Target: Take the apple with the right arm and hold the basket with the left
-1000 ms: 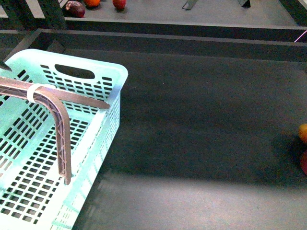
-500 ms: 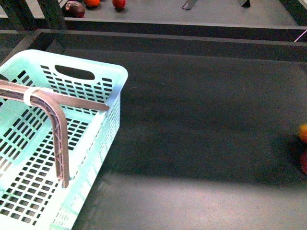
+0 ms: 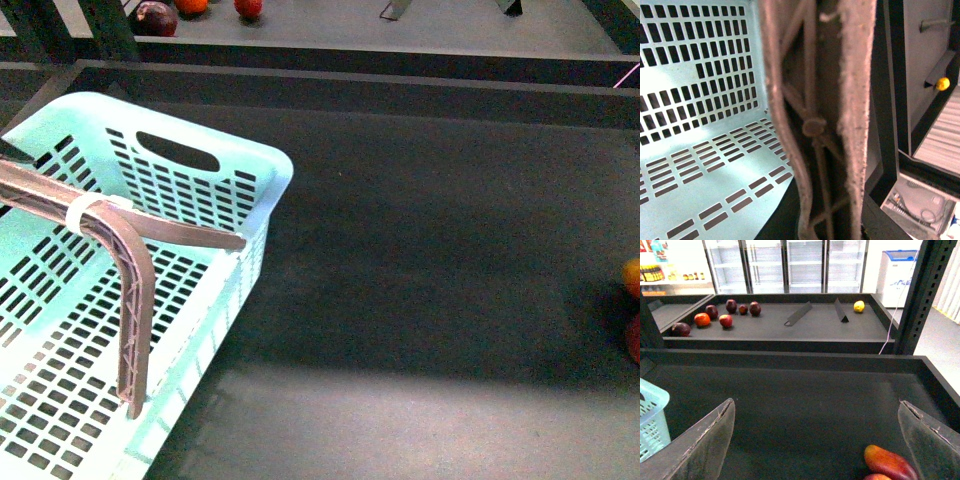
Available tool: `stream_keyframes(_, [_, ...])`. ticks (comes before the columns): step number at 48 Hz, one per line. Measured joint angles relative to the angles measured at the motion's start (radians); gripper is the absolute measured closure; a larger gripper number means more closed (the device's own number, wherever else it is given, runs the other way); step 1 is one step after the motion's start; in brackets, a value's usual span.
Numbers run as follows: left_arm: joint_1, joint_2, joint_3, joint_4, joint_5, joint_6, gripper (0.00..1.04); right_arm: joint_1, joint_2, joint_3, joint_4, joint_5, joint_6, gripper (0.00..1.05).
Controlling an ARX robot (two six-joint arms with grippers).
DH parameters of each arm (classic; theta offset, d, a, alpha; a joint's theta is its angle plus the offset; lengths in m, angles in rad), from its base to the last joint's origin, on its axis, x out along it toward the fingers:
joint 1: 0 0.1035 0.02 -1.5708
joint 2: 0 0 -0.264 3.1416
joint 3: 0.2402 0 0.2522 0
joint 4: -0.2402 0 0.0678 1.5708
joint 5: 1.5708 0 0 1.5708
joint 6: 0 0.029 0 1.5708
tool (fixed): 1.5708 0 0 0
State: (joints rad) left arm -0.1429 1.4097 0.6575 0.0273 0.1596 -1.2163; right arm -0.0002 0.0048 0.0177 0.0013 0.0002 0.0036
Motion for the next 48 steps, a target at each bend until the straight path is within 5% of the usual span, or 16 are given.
stream_keyframes(30, [-0.442, -0.027, 0.330, -0.129, -0.021, 0.077, 0.97, 0.000, 0.000, 0.000, 0.000, 0.000, 0.000, 0.09])
stream_keyframes(48, [-0.538, -0.014, 0.358, -0.148, -0.003, 0.166, 0.97, 0.000, 0.000, 0.000, 0.000, 0.000, 0.000, 0.09])
